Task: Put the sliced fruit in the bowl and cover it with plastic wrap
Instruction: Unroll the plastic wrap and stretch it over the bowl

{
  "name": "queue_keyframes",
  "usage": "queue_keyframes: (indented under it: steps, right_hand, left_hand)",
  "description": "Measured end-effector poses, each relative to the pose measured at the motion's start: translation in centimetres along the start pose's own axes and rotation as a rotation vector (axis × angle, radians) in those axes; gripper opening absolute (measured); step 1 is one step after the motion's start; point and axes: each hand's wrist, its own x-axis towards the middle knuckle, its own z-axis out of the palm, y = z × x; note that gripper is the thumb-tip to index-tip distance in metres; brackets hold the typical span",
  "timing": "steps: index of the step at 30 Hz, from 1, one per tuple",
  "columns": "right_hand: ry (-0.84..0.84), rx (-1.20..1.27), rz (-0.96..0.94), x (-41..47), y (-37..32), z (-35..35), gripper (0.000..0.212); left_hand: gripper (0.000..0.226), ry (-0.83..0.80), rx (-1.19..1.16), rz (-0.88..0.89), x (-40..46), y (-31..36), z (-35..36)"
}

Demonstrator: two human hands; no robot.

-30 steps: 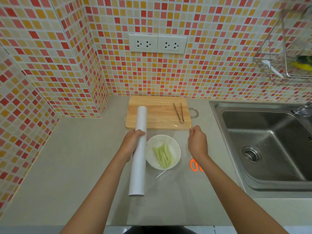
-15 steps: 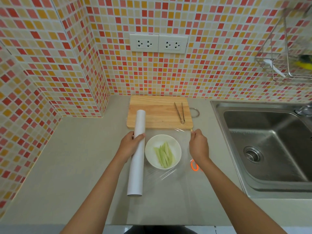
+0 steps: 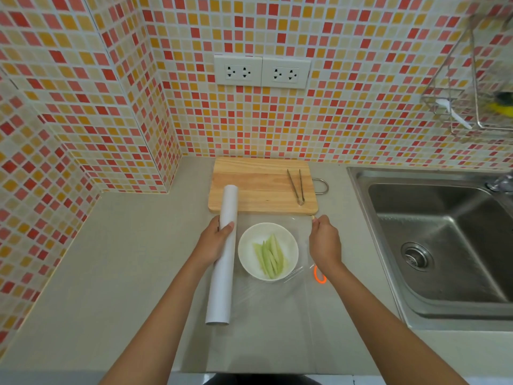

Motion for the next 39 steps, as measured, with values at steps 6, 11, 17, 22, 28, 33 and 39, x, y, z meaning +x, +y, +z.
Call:
queue_keyframes:
  steps: [6,11,17,22,28,33,39]
  right_hand:
    - [0.001,-0.019,0.013,0.1,0.0,0.3,0.028]
    - [-0.005,-0.055,0.011,0.0,0.3,0.5,0.028]
    - [0.001,-0.09,0.011,0.0,0.5,0.9,0.027]
    - [-0.01,-0.092,0.022,0.2,0.7,1.0,0.032]
    - [-0.021,-0.098,0.025,0.2,0.9,1.0,0.033]
    - [-0.016,-0.104,0.014,0.3,0.9,1.2,0.033]
    - [-0.024,-0.106,0.018,0.4,1.2,1.5,0.031]
  left_hand:
    - [0.044,0.028,0.103,0.032,0.2,-0.6,0.5]
    - [0.049,0.032,0.174,-0.003,0.3,-1.4,0.8]
    - [0.051,0.046,0.181,-0.015,0.5,-1.8,0.7]
    - [0.051,0.049,0.18,-0.011,0.4,-1.8,0.9]
    - [0.051,0.053,0.167,-0.007,0.2,-1.8,1.1]
    - [0.042,0.052,0.125,0.0,0.2,-2.2,0.9]
    - [0.058,0.058,0.087,-0.022,0.7,-2.1,0.7]
